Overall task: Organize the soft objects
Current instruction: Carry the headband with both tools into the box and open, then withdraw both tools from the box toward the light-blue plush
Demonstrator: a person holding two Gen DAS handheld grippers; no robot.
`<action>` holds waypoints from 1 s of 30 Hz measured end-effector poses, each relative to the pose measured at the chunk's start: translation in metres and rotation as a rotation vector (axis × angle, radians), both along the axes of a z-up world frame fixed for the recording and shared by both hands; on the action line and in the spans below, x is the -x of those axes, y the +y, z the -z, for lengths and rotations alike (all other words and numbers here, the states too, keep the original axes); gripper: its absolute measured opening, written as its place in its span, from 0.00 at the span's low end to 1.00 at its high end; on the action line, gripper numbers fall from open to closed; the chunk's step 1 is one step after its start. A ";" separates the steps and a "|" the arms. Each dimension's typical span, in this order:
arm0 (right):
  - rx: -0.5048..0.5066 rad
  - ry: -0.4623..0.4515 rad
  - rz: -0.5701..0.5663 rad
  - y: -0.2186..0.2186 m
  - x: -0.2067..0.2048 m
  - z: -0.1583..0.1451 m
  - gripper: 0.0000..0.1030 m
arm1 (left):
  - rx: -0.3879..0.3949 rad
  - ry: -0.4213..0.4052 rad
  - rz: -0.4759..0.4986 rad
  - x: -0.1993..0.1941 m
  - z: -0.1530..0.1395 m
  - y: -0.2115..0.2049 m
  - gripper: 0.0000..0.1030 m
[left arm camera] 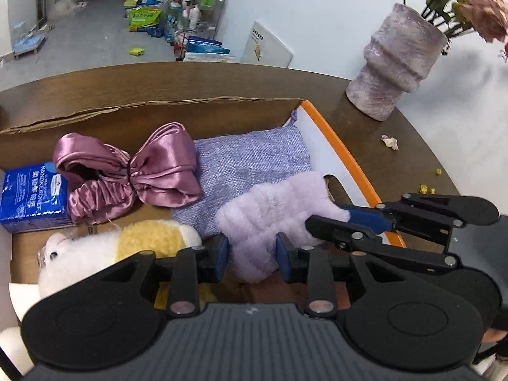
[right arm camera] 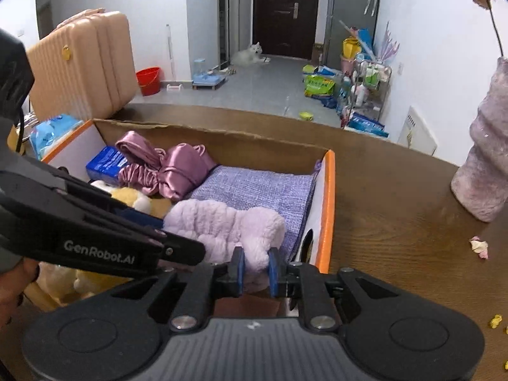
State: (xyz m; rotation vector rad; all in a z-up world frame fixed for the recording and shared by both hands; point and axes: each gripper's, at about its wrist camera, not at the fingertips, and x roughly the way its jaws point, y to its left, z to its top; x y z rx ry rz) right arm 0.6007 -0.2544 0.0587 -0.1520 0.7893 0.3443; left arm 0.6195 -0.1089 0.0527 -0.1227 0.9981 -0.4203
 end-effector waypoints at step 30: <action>-0.091 -0.420 -0.050 -0.027 0.331 -0.181 0.69 | -0.120 -0.573 -0.080 0.395 -0.169 0.103 0.97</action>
